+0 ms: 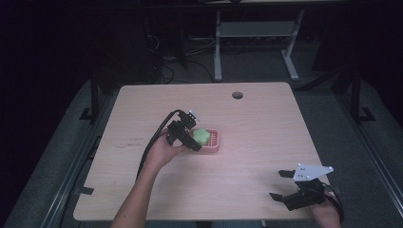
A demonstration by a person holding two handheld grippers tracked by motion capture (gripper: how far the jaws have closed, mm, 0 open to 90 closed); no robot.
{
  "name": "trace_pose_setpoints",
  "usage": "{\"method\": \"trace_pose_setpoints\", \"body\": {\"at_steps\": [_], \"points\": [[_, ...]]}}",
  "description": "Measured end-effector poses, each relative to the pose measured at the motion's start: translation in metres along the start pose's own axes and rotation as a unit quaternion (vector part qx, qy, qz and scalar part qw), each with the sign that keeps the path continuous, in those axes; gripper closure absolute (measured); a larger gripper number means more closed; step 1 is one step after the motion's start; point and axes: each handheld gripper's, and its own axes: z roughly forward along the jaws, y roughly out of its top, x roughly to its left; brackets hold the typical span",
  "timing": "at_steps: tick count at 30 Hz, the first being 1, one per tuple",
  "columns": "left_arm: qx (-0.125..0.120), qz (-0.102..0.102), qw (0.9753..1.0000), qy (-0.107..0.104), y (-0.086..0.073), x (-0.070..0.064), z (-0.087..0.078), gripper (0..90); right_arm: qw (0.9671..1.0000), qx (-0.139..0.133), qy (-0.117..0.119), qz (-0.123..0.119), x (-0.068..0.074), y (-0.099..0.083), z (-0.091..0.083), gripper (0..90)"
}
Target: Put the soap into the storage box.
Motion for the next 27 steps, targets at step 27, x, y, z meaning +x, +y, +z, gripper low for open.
{"method": "trace_pose_setpoints", "body": {"at_steps": [27], "points": [[-0.013,0.007,0.9999,-0.004,-0.036,-0.005,-0.007,22.2,1.0,0.006,-0.004,0.002,-0.001,-0.001,0.002,13.8]]}}
